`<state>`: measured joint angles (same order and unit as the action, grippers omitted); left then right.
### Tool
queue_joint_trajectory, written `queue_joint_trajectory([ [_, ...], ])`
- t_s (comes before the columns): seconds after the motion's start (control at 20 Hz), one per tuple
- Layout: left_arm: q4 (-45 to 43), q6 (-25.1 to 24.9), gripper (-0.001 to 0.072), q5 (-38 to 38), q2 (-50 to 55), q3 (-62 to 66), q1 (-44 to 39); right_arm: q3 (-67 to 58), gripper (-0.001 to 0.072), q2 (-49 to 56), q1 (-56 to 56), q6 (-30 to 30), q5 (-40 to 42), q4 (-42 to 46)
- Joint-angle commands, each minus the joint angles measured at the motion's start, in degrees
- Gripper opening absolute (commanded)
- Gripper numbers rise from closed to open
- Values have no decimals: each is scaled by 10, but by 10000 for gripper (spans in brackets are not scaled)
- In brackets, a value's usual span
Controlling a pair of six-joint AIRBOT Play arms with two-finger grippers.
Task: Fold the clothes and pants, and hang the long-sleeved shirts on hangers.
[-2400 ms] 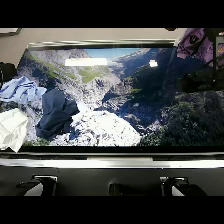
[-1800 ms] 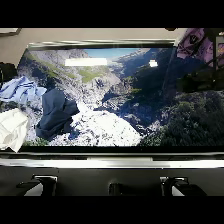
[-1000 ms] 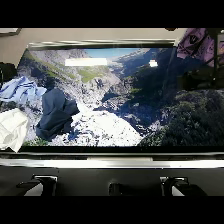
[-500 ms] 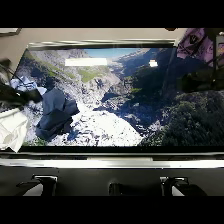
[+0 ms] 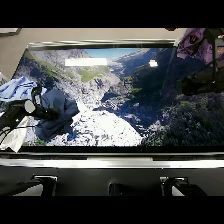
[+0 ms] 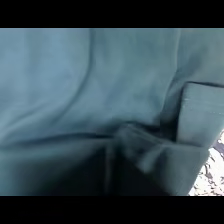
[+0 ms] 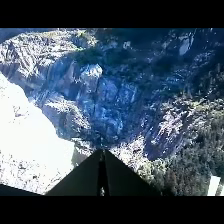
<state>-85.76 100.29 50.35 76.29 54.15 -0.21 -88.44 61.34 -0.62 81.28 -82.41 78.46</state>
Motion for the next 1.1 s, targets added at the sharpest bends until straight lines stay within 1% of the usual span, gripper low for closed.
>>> queue_joint_trajectory([
  [0.0, 111, -21, 12, 1, 18, -1, -13, 0, 31, 0, 0, 16, -2, 0],
  [0.1, 241, -83, 11, 23, 14, 9, -52, 0, 32, 0, 0, 21, -2, 2],
  [0.15, 312, -110, 11, 23, 11, 16, -87, 0, 31, 0, 0, 21, -2, 3],
  [0.2, 377, -121, 12, 14, 11, 22, -126, 0, 30, 0, 0, 21, -2, 4],
  [0.25, 445, -120, 12, -12, 12, 26, -173, 0, 29, 0, 0, 23, -3, 7],
  [0.35, 570, -120, 12, -104, 14, 27, -270, 0, 29, 0, 0, 37, -10, 20],
  [0.45, 637, -120, 12, -208, 24, 27, -366, 0, 30, 0, 0, 37, -26, 35],
  [0.5, 657, -116, 12, -248, 34, 27, -407, 0, 30, 0, 0, 37, -34, 40],
  [0.6, 685, -112, 15, -303, 63, 27, -473, 0, 35, 0, 0, 36, -43, 56],
  [0.65, 689, -112, 21, -313, 79, 27, -492, 0, 99, 0, 0, 35, -41, 68],
  [0.7, 689, -112, 71, -315, 89, 27, -497, 0, 223, 1, 0, 31, -39, 78],
  [0.75, 688, -114, 175, -313, 93, 26, -492, 0, 369, 3, 0, 20, -37, 86],
  [0.8, 688, -127, 329, -306, 89, 27, -474, 0, 443, 6, 0, 11, -34, 94],
  [0.85, 688, -147, 414, -290, 80, 27, -446, 0, 441, 10, 0, 3, -31, 101],
  [0.95, 673, -191, 536, -229, 49, 27, -362, 9, 442, 17, 12, 26, -2, 107],
  [1.05, 615, -198, 543, -150, 11, 26, -261, 56, 443, 28, 46, 52, 34, 86],
])
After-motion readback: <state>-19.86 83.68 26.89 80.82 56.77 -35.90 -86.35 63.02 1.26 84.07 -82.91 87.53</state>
